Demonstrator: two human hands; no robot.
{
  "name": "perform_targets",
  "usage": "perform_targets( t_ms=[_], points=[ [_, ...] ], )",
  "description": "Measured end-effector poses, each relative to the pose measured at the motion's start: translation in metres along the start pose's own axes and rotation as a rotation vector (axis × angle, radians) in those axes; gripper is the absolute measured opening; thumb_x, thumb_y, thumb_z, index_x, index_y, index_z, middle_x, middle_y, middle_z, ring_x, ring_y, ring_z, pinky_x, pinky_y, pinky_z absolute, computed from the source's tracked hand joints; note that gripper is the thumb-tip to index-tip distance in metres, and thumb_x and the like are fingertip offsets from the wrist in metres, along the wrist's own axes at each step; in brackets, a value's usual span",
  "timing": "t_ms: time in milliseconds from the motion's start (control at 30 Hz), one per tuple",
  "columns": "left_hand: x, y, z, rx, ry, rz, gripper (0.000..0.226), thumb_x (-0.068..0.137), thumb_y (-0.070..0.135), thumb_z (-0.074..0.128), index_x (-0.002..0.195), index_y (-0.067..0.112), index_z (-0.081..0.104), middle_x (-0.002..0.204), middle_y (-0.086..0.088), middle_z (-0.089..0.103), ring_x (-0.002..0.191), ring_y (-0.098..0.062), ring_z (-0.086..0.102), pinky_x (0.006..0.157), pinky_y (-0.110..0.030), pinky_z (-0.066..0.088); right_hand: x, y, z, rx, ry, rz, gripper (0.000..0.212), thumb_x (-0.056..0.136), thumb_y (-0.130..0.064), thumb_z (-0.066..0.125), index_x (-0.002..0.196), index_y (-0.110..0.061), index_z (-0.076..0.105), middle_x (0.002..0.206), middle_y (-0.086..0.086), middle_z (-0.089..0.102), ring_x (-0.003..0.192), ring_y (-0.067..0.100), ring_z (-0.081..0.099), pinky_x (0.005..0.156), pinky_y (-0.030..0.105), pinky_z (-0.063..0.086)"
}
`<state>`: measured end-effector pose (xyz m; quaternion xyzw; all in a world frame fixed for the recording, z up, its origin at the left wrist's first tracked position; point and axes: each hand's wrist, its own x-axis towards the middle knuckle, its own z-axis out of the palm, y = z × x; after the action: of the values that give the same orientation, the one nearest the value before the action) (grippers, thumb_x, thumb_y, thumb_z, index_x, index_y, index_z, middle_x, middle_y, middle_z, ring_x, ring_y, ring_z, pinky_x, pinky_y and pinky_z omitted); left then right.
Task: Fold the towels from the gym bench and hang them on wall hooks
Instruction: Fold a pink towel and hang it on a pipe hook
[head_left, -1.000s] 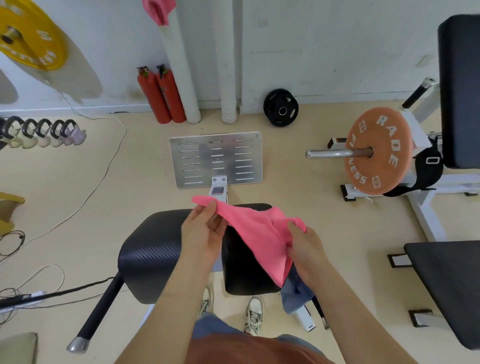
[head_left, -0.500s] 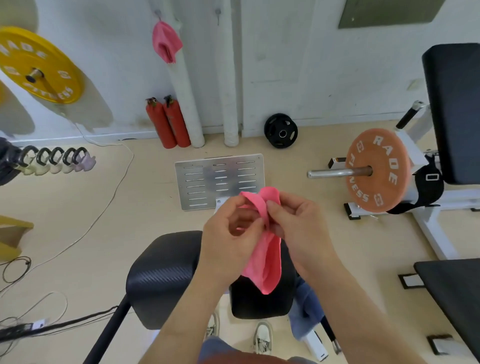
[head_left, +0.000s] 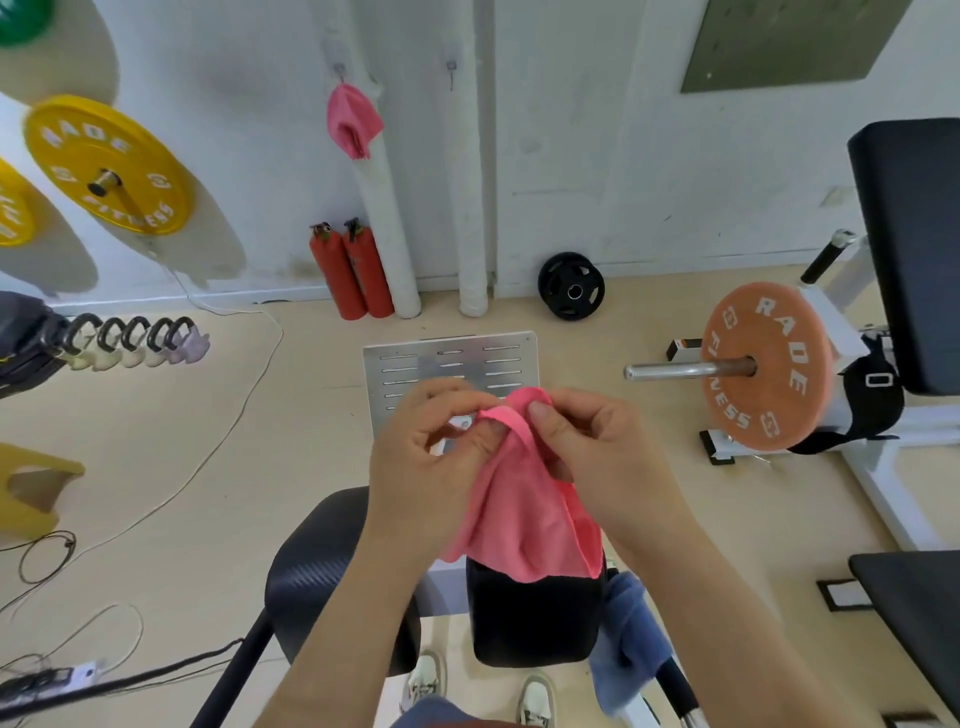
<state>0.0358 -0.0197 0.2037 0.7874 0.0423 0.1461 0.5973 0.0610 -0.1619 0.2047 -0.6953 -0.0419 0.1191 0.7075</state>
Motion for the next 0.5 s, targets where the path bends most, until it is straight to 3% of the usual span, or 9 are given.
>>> perform_targets(
  t_ms=[167, 300, 501],
  points=[
    [0.005, 0.014, -0.011, 0.080, -0.268, 0.083, 0.024, 0.085, 0.016, 0.063, 0.086, 0.039, 0.071, 0.087, 0.019, 0.071, 0.086, 0.001, 0.065, 0.076, -0.012, 0.047, 0.002, -0.005, -0.002, 0.040, 0.085, -0.067, 0.012, 0.082, -0.009, 0.072, 0.081, -0.020, 0.075, 0.077, 0.002, 0.076, 0.073, 0.012, 0.071, 0.067, 0.022, 0.055],
    [0.007, 0.024, -0.008, 0.091, -0.121, 0.067, 0.025, 0.078, 0.011, 0.074, 0.080, 0.036, 0.071, 0.077, 0.020, 0.071, 0.073, 0.001, 0.065, 0.069, -0.012, 0.050, 0.000, -0.009, -0.001, -0.003, 0.072, -0.093, 0.016, 0.086, -0.010, 0.067, 0.087, -0.023, 0.076, 0.083, -0.001, 0.077, 0.084, 0.014, 0.072, 0.082, 0.034, 0.057],
    [0.008, 0.030, -0.009, 0.113, -0.089, 0.035, 0.017, 0.074, 0.020, 0.078, 0.080, 0.035, 0.074, 0.076, 0.021, 0.072, 0.075, 0.005, 0.066, 0.071, -0.012, 0.050, -0.003, -0.015, 0.001, 0.008, 0.047, -0.137, 0.024, 0.088, -0.005, 0.064, 0.085, -0.026, 0.074, 0.084, -0.003, 0.076, 0.085, 0.010, 0.072, 0.076, 0.021, 0.054]
  ],
)
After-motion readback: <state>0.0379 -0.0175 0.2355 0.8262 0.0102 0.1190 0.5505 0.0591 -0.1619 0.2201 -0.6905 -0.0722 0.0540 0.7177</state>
